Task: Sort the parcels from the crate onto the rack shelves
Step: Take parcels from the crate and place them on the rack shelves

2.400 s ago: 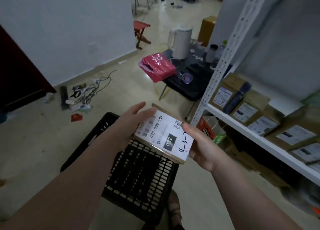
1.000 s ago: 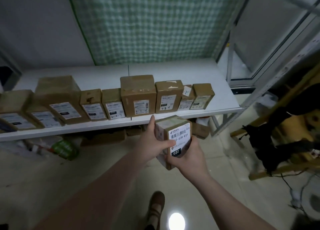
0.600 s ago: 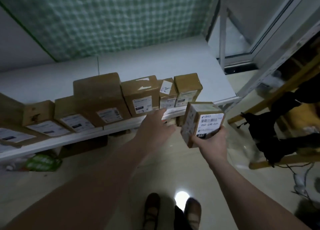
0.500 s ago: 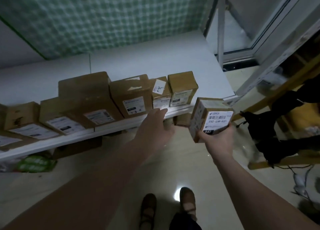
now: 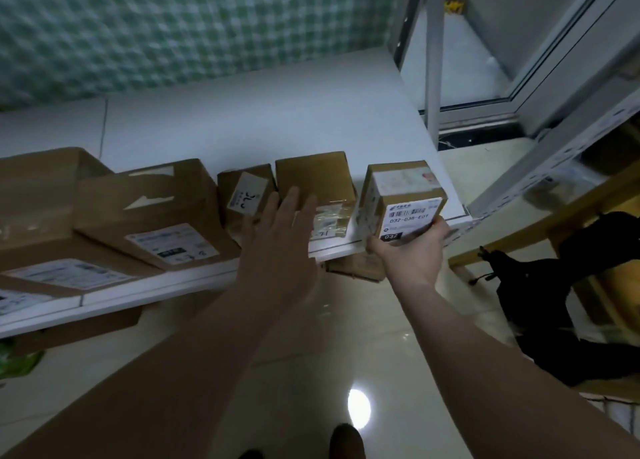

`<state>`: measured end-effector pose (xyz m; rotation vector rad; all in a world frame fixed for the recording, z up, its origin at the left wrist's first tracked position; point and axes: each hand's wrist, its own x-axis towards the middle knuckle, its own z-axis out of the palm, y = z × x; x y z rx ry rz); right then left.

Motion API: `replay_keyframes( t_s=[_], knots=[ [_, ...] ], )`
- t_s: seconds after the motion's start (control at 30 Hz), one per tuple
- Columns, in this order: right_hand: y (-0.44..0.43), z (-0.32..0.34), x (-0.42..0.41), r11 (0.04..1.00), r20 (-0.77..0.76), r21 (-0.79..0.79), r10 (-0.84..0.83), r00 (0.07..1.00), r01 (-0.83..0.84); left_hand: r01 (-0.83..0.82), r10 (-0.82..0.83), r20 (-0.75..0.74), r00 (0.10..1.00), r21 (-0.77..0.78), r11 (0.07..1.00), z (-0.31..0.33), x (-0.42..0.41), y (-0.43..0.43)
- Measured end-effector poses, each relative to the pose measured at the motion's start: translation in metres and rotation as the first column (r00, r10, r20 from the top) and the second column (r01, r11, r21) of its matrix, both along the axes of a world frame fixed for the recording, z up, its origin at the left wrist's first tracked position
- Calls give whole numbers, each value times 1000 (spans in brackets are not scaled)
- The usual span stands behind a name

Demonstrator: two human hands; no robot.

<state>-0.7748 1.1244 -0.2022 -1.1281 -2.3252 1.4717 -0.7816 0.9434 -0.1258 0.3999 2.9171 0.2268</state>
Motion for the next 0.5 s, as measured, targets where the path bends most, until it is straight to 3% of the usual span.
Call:
replay_keyframes(
  t_s=[0.23,0.5],
  knots=[
    [-11,-19,-17,998,-59,-13,59,996,-60,21,-13,-167,986,42,999,-29,-4,-7],
    [9,-21,-21,990,95,26,135,986,-138,57,-38,-311,950,50,997,-43,-2,-12]
  ],
)
